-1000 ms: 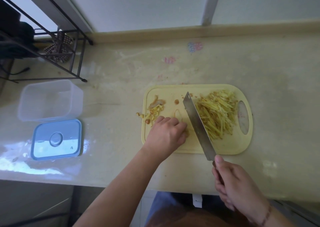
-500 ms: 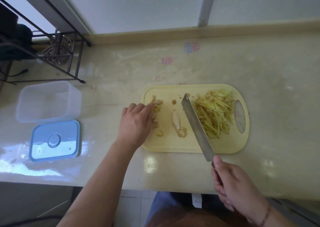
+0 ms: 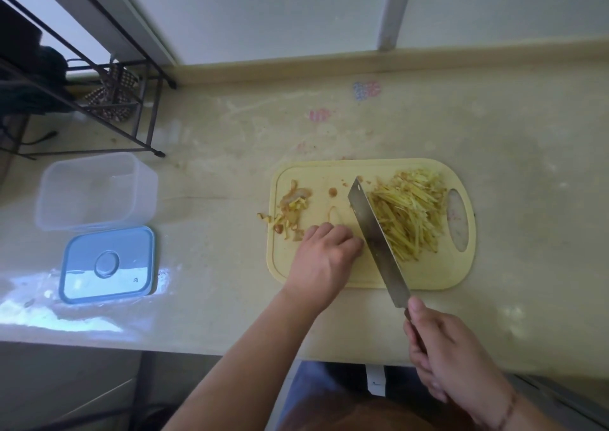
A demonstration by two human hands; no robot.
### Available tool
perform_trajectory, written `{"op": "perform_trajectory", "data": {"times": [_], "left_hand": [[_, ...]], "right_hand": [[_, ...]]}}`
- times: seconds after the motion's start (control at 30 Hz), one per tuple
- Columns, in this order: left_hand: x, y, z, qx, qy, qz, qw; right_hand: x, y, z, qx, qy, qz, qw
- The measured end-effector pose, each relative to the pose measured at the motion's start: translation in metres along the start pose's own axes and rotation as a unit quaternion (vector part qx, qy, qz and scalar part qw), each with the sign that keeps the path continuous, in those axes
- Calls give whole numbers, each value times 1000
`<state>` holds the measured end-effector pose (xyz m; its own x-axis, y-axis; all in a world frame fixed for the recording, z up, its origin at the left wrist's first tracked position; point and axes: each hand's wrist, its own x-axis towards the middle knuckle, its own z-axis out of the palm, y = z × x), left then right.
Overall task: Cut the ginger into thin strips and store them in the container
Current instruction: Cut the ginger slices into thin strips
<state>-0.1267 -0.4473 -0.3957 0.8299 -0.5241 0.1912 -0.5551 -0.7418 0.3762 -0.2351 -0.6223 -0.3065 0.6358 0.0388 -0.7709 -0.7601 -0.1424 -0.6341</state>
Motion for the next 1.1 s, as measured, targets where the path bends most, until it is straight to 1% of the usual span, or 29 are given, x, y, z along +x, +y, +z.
{"op": "perform_trajectory", "data": {"times": [0.1, 0.23, 0.33, 0.4, 0.47, 0.53, 0.57, 0.63, 0.7, 0.77, 0.87, 0.97, 1.1], "left_hand": [[1, 3, 2, 19, -9, 2, 1000], [0, 12, -3, 49, -2, 21, 999], [-2, 13, -6, 29, 12, 12, 999], [-1, 4, -10, -13, 58, -42, 997], [0, -14, -17, -50, 116, -118, 985], [1, -33, -27, -58, 140, -169, 974], [1, -40, -30, -52, 141, -177, 973], [-1, -45, -32, -15, 139, -171, 975], [-6, -39, -28, 27, 134, -139, 981], [-8, -26, -24, 16, 120, -101, 988], [-9, -11, -14, -8, 65, -61, 996], [-11, -8, -8, -6, 17, -56, 998], [-15, -14, -9, -13, 1, -40, 999]], "right_hand": [[0, 0, 0, 3, 2, 3, 1000], [0, 0, 1, 10, 4, 5, 1000], [0, 0, 0, 10, 1, 8, 1000], [1, 0, 0, 11, -1, 11, 1000], [1, 0, -1, 9, -2, 9, 1000], [0, 1, -1, 5, -3, 4, 1000], [0, 2, -1, 4, -4, 1, 1000], [-1, 3, 0, 10, -8, -3, 1000], [-2, 4, 1, 19, -11, -7, 1000], [-3, 5, 3, 21, -17, -7, 1000], [-1, 7, 4, 25, -25, -2, 999], [-1, 9, 1, 28, -20, 4, 999], [0, 10, -5, 31, 2, 9, 999]]}}
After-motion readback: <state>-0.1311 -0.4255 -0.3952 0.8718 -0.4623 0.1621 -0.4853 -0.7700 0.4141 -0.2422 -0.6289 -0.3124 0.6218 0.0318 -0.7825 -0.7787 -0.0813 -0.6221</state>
